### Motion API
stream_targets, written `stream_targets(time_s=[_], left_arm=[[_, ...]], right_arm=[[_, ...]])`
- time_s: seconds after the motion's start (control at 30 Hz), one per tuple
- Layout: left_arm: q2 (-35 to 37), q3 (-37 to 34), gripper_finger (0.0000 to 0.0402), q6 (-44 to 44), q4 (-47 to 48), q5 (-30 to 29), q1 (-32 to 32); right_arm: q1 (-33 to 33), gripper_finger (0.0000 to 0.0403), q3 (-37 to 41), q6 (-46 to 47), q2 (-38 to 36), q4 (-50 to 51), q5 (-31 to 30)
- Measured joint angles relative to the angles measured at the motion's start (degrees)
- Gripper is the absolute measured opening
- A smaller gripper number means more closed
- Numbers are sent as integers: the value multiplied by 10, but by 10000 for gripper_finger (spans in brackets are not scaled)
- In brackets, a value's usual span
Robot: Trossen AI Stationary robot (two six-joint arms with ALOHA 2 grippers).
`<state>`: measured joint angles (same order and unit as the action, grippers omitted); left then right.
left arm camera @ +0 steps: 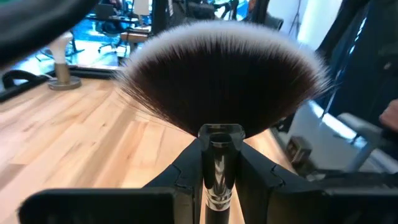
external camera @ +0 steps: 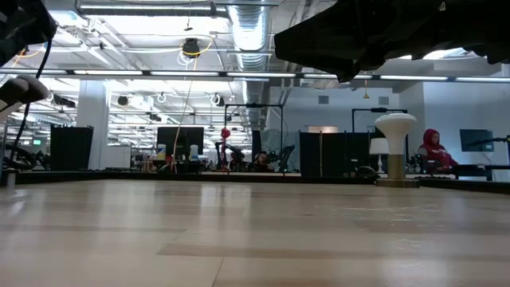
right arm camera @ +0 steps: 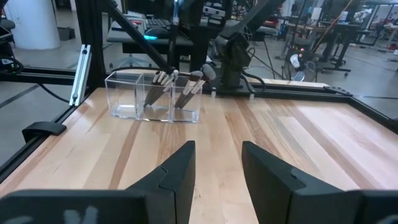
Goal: Put items in baskets/containers
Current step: Put the highlighter brush into the transparent organizer
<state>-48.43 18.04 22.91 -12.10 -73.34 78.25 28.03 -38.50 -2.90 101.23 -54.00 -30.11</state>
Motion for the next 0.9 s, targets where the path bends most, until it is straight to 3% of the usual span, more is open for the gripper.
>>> stream_targets(time_s=[0.7,0.9], left_arm=[[1,-39,67,1,3,-9,6],[1,-39,67,-1,7,-47,6]], right_arm=[[0,120,0,15,0,13,1],[0,120,0,15,0,13,1]])
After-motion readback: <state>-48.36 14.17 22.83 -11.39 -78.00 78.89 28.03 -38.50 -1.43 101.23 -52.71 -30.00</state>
